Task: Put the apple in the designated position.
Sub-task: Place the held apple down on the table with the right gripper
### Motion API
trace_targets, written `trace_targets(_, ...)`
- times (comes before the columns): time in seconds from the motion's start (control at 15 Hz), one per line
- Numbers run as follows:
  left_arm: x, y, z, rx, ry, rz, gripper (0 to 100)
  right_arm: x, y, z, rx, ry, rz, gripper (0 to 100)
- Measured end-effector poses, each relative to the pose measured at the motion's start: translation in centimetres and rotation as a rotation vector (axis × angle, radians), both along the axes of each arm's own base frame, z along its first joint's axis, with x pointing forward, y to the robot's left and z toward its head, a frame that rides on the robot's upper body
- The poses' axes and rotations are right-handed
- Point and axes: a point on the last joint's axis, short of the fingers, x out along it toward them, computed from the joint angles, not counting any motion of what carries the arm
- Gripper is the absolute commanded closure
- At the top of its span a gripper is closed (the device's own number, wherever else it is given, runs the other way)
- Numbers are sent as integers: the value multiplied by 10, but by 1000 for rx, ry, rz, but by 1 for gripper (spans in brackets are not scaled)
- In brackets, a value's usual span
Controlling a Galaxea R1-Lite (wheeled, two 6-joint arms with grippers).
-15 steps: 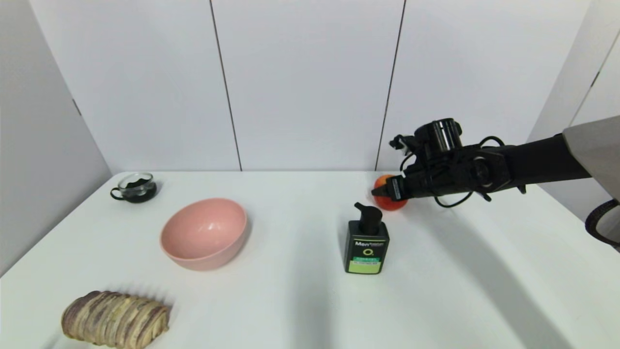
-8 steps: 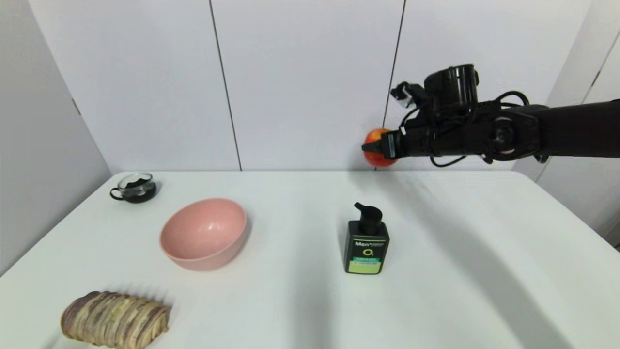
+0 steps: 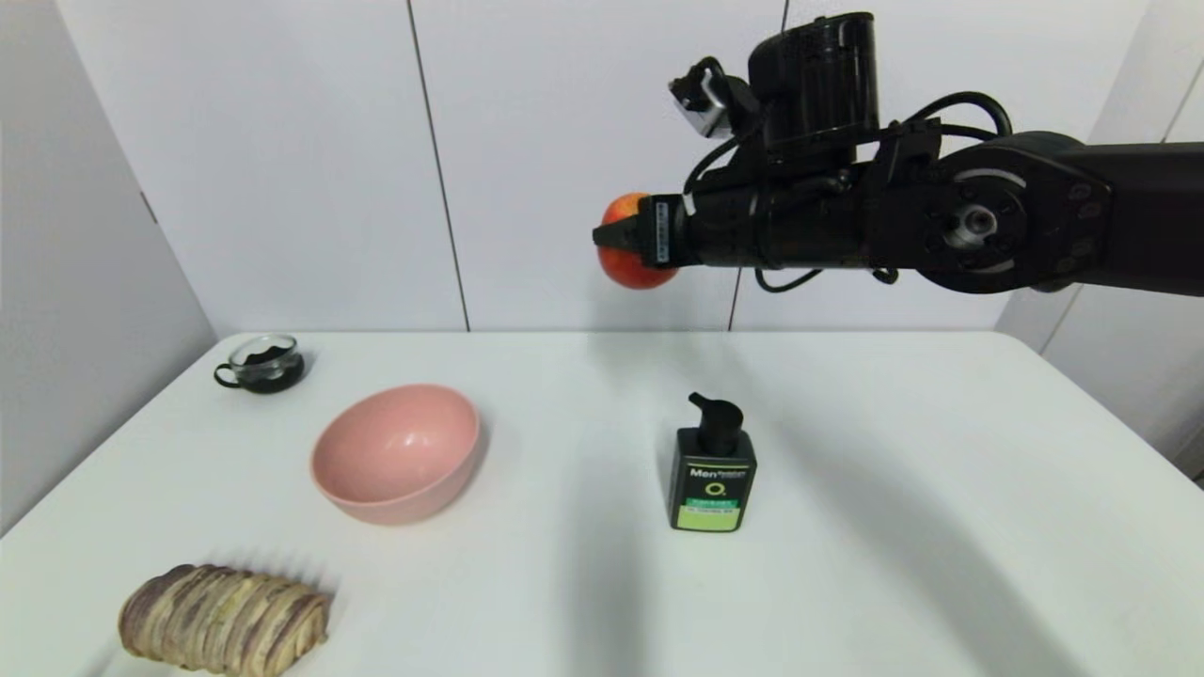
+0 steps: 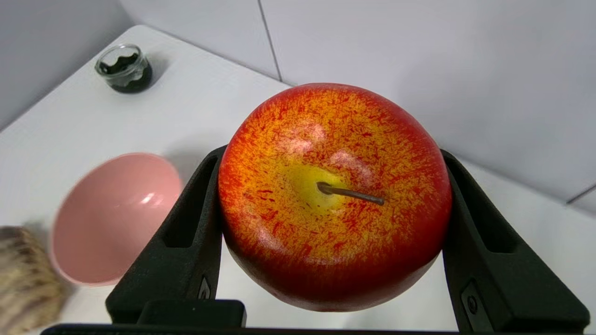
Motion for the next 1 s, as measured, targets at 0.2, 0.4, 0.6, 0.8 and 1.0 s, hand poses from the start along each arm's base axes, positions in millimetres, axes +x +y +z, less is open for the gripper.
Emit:
trace_targets(0.2,0,0,0,0,0,0,0,-26,25,-3,30,32,-147,100)
trace_targets(0.4,0,0,0,-1,0,0,0,-45,39,-23,18,69,-314,100)
trace_targets(0.6,0,0,0,0,0,0,0,-56,45,-39,24,100,-387,100)
trace_targets(0.8,0,0,0,0,0,0,0,-67,56,-53,37,138,-403,100)
trace_targets(1.0,0,0,0,0,0,0,0,-81,66,-69,3,169,-370,100)
